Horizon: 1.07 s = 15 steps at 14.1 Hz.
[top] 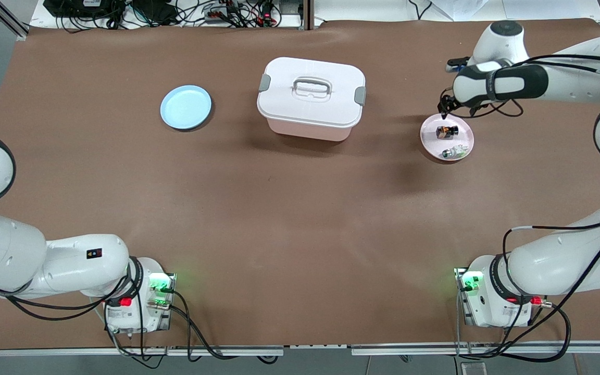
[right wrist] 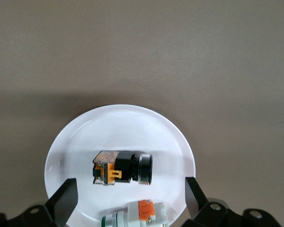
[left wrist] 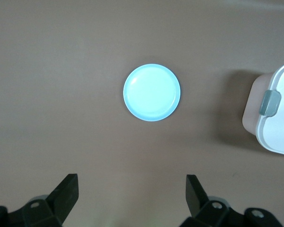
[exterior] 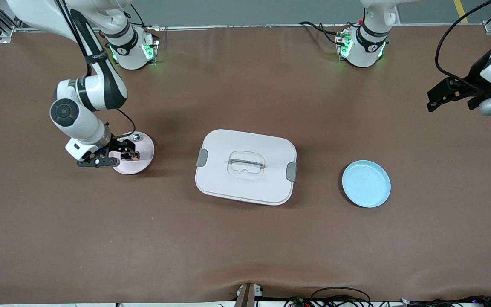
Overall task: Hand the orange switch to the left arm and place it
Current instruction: 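Move the right gripper down over the orange switch on the white plate, then close the right gripper on the orange switch and lift it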
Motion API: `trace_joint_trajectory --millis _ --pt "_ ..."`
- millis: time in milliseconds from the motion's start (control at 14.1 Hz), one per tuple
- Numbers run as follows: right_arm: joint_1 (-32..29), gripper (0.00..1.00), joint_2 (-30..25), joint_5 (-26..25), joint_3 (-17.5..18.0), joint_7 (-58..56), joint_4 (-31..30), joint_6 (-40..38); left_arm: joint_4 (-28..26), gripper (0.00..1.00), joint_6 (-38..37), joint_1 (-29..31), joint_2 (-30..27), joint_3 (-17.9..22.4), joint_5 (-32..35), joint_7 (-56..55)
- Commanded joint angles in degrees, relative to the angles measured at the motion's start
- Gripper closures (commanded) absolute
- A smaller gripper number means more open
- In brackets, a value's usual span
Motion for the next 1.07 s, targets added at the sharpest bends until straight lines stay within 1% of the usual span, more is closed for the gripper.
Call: trace_joint_trajectory --millis 0,71,142,356,712,925,996 --pt "0.07 0.0 1.87 -1.61 -0.28 0.8 -2.63 5.42 -0.05 0.0 0.85 0.38 0.69 -0.09 -0.59 -0.38" --pt "0.07 0.0 2.58 -1.61 -0.28 0.8 -3.07 6.74 0.3 0.0 1.2 -0.32 2.7 -0.18 0.19 -0.47" --pt "0.07 0.0 3.19 -1.61 -0.28 0.8 -3.16 7.37 0.31 0.0 1.82 -0.33 2.98 -0.26 0.64 -0.47" --pt "0.68 0.0 4.6 -1.61 -0.28 3.34 -3.86 9.39 0.31 0.0 2.17 0.2 0.71 -0.44 1.08 -0.47" --pt "1.3 0.0 6.36 -1.61 -0.28 3.61 -3.87 11.41 0.66 0.0 -1.08 0.11 0.08 -0.44 0.99 3.83" --pt "1.3 0.0 6.54 -1.61 -0.37 3.52 -3.87 11.42 0.39 0.0 -1.25 -1.46 -0.88 0.96 1.61 3.48" --pt "1.3 0.0 6.54 -1.61 -0.28 3.61 -3.87 11.42 0.31 0.0 -1.25 -3.21 -0.88 3.58 1.61 3.74"
